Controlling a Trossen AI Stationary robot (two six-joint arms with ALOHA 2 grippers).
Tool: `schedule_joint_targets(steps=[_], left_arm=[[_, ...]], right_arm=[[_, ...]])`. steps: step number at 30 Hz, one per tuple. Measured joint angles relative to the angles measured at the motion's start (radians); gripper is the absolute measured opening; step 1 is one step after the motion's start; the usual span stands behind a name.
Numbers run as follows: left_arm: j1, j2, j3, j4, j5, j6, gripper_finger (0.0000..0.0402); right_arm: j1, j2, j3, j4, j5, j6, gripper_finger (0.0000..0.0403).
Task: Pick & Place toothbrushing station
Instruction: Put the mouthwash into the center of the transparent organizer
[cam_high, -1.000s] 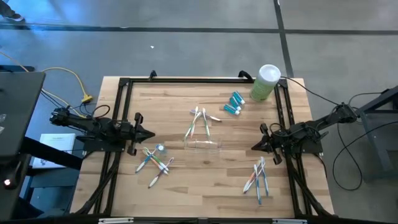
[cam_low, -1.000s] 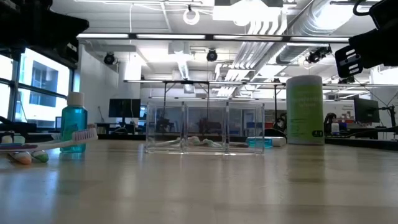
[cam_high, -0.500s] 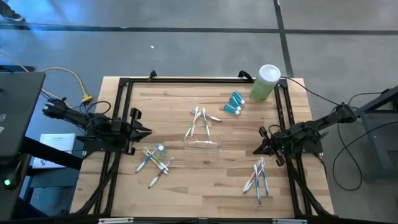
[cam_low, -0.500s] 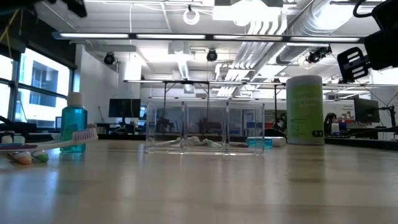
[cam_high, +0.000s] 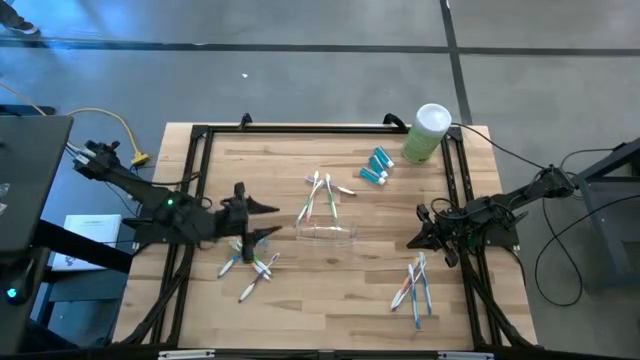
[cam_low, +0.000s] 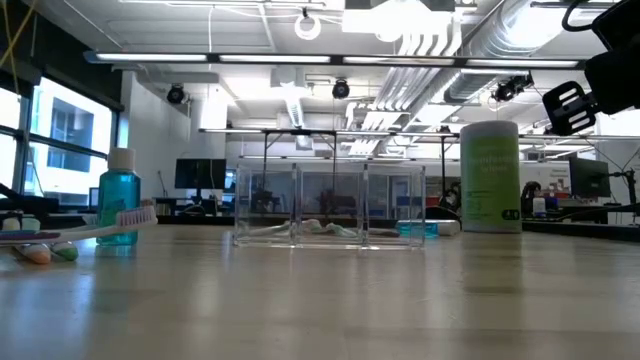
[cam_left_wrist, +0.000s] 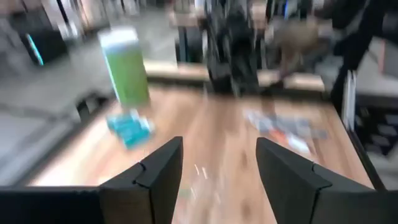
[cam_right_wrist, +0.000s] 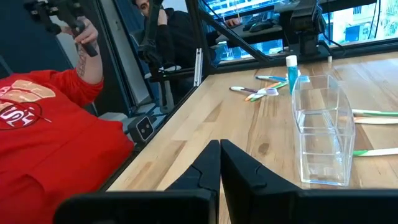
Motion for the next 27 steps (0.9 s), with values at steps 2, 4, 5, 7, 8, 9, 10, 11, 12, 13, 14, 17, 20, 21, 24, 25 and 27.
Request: schedule_joint_targets(steps=[2,4,5,7,8,9,10,11,12,13,14,17,20,21,24,25,27], left_arm=[[-0.012,0.021,0.059,-0.153,0.058,-0.098,0.0199],[-0.018,0.032,0.099,-0.292,0.123,-0.162,0.0199],[-0.019,0.033,0.11,-0.349,0.153,-0.181,0.0199],[-0.015,0.031,0.115,-0.433,0.202,-0.209,0.0199],[-0.009,0.03,0.115,-0.463,0.216,-0.227,0.0199],[-0.003,0.029,0.115,-0.497,0.225,-0.255,0.0199],[0.003,0.029,0.115,-0.537,0.231,-0.288,0.0199],[0.009,0.032,0.114,-0.577,0.231,-0.315,0.0199],[0.015,0.037,0.114,-0.613,0.23,-0.333,0.0199],[0.022,0.043,0.114,-0.644,0.231,-0.337,0.0199],[0.029,0.051,0.114,-0.676,0.231,-0.327,0.0199],[0.045,0.074,0.113,-0.734,0.23,-0.244,0.0199],[0.05,0.112,0.113,-0.741,0.23,-0.191,0.0198],[0.05,0.125,0.113,-0.741,0.23,-0.174,0.0198],[0.05,0.172,0.113,-0.741,0.229,-0.141,0.0198],[0.051,0.191,0.113,-0.742,0.229,-0.142,0.0198],[0.057,0.227,0.113,-0.742,0.229,-0.143,0.0198]], right_arm=[[0.0,0.0,0.0,0.0,0.0,-0.001,0.0003],[0.0,0.0,0.0,-0.002,0.0,-0.001,0.0003],[0.0,0.0,0.0,-0.002,0.001,-0.001,0.0003],[0.0,0.0,0.0,-0.002,0.004,-0.001,0.0003],[0.0,0.0,0.0,-0.002,0.007,-0.001,0.0003],[0.0,0.0,0.0,-0.002,0.008,-0.001,0.0003],[0.0,0.0,0.0,-0.002,0.008,-0.001,0.0003],[0.0,0.0,0.0,-0.002,0.007,-0.001,0.0003],[0.0,0.0,0.0,-0.002,0.008,0.004,0.0003],[0.0,0.0,0.0,-0.002,0.007,0.007,0.0003],[0.0,0.0,0.0,-0.002,0.007,0.011,0.0003],[0.0,0.0,0.0,-0.001,0.008,0.023,0.0003],[0.0,0.0,0.0,-0.001,0.008,0.023,0.0003],[0.0,0.0,0.0,-0.001,0.008,0.017,0.0003],[0.0,0.0,0.0,-0.001,0.008,-0.016,0.0003],[0.0,0.0,0.0,-0.001,0.008,-0.029,0.0003],[0.0,0.0,0.0,-0.001,0.008,-0.06,0.0003]])
